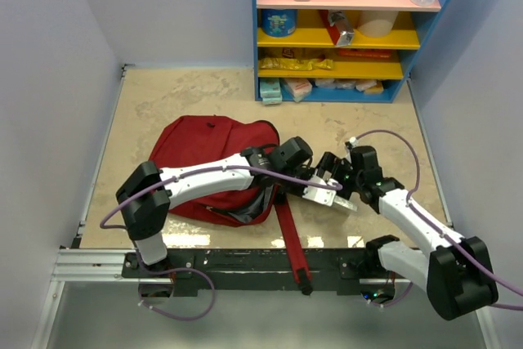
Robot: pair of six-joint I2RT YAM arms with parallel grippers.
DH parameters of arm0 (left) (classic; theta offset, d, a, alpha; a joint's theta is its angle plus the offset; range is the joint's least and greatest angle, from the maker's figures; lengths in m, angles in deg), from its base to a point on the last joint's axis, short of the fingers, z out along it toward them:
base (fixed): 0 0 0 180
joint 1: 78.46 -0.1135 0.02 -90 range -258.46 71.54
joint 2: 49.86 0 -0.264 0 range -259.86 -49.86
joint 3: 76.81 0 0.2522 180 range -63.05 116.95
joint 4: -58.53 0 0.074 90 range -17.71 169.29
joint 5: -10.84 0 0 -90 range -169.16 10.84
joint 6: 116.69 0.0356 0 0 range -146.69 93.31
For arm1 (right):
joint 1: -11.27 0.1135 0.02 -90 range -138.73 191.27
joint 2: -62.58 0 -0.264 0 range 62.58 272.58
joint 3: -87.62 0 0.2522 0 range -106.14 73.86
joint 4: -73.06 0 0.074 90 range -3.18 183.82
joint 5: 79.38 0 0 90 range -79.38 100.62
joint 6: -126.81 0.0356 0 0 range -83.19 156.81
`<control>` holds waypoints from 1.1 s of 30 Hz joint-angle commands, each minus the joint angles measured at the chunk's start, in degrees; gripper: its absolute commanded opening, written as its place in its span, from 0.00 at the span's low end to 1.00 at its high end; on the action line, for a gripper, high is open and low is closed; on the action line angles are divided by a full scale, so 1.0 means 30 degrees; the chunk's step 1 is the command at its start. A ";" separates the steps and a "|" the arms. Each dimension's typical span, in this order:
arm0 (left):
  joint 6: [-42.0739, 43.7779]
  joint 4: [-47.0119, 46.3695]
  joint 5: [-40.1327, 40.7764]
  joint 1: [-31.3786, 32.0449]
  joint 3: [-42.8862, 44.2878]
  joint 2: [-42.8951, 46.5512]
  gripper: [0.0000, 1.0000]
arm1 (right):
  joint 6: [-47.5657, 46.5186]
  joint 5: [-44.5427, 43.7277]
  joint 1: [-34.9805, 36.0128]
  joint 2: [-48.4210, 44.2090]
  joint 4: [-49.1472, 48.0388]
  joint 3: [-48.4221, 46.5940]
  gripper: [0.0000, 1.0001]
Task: Pack the student bag
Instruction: Pick up the book from the center of the board.
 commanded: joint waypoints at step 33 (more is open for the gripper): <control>-1.7931 -0.5510 -1.4494 -1.5085 -0.1764 1.1037 0.00 | 0.1028 0.7968 -0.3027 -0.0282 -0.9440 -0.8381 0.99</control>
